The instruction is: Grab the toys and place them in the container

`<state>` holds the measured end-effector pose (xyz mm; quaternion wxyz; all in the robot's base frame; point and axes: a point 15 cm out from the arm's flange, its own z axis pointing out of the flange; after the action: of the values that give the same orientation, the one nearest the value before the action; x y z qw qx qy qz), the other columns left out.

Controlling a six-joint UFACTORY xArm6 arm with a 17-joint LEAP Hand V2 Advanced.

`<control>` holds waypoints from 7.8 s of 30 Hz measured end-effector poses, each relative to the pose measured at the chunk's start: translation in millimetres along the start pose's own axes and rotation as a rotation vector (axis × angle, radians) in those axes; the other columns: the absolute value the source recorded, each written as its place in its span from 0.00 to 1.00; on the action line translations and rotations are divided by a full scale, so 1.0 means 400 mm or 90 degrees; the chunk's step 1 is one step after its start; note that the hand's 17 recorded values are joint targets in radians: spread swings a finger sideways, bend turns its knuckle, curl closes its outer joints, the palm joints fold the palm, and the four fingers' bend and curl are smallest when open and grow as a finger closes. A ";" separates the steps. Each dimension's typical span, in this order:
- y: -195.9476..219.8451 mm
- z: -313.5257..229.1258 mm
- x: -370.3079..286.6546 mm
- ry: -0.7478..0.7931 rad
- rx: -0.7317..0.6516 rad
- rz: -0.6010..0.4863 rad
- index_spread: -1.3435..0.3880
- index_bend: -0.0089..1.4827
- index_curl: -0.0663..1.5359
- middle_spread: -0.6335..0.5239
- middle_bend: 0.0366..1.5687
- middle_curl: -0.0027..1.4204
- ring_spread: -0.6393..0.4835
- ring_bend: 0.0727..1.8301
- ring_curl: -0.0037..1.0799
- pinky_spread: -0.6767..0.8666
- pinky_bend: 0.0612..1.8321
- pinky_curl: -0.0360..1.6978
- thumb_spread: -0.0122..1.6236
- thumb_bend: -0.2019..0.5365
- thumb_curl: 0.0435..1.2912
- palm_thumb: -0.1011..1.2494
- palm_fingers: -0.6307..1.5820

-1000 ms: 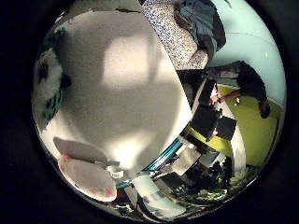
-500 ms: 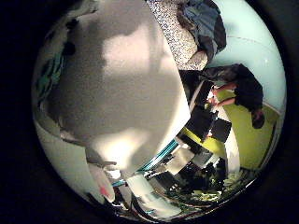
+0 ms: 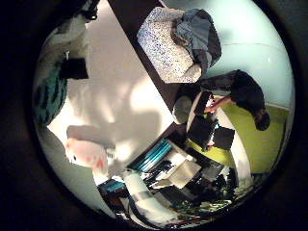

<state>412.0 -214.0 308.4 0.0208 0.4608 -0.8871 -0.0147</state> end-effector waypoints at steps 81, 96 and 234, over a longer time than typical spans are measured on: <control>0.682 -0.361 -0.612 -0.046 -0.014 -0.507 0.58 0.11 0.23 0.61 0.10 0.24 0.78 0.21 0.24 0.79 0.33 0.29 0.75 0.25 0.25 0.51 0.32; 0.530 -0.305 -0.179 0.051 -0.072 -0.361 0.63 0.11 0.21 0.67 0.10 0.23 0.79 0.17 0.22 0.77 0.34 0.23 0.71 0.25 0.23 0.47 0.29; 0.674 -0.409 -0.672 0.000 0.029 -0.590 0.47 0.47 0.73 0.09 0.58 0.92 0.27 0.75 0.79 0.18 0.67 0.59 0.67 0.26 0.37 0.89 0.55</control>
<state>354.3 159.7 477.9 0.0018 0.8092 -0.5875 -0.0031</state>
